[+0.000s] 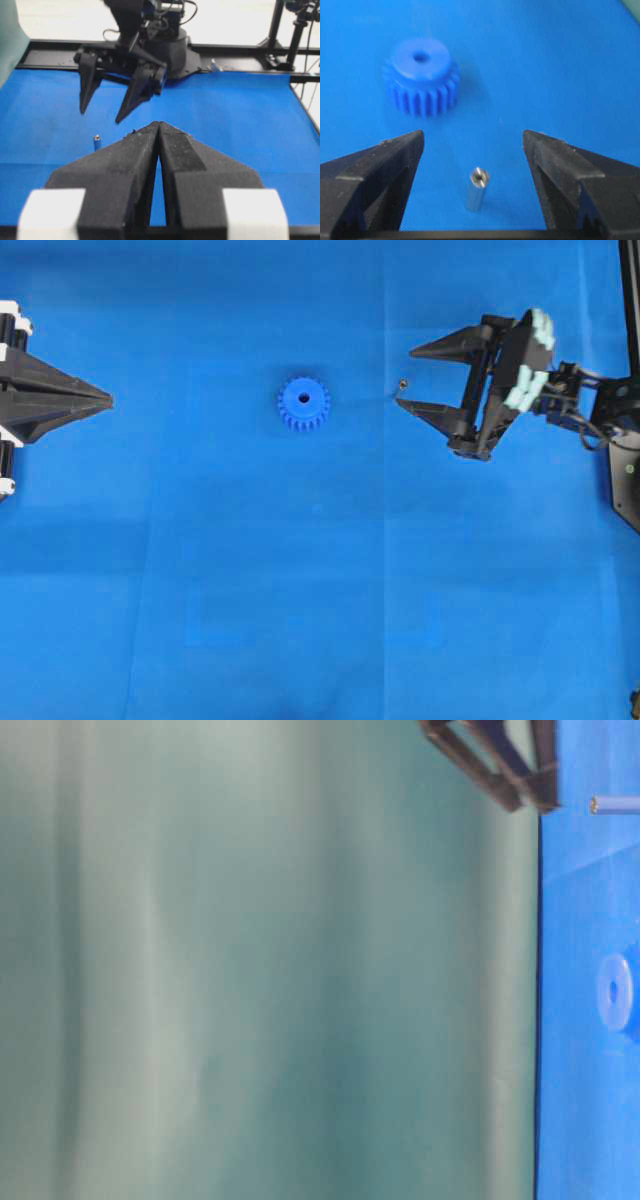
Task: Insert the shaft placed at a random location into the center hole of the small gear at another random location.
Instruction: 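Close the right gripper around the upright silver shaft, then lift the shaft with the right gripper, then carry the shaft left and position it above the blue gear's hole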
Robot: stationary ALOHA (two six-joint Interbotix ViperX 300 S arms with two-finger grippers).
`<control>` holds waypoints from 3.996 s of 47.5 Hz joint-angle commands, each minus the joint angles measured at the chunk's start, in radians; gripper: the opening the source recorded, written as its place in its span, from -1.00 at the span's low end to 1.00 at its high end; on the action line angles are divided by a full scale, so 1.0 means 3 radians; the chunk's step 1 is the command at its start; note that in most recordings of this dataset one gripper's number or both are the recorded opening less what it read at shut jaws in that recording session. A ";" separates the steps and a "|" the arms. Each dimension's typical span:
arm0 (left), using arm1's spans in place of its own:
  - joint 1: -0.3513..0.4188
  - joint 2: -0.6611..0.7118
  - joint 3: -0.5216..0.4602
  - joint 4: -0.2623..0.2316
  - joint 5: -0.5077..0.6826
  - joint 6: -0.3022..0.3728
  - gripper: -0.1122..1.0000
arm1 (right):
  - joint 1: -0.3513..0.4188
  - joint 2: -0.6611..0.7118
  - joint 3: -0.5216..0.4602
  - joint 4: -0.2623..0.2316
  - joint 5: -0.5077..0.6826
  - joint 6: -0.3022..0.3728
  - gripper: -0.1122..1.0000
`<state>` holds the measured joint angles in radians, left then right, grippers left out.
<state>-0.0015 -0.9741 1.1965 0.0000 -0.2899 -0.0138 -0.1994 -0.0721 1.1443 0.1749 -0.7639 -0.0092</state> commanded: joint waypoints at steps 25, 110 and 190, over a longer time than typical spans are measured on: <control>0.0000 0.0005 -0.0010 0.0005 -0.0015 -0.0046 -0.80 | -0.0015 0.0481 -0.0138 0.0133 -0.0133 0.0077 0.31; 0.0000 0.0005 -0.0010 0.0005 0.0015 -0.0051 -0.80 | 0.0061 -0.0138 -0.0394 0.0123 0.0527 0.0046 -0.72; 0.0000 0.0005 -0.0010 0.0010 0.0000 -0.0051 -0.80 | 0.0143 0.0747 -0.1549 -0.0036 0.1053 0.0020 -0.72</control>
<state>-0.0015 -0.9756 1.2026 0.0000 -0.2807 -0.0276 -0.1580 0.1718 0.6842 0.1626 -0.4433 -0.0046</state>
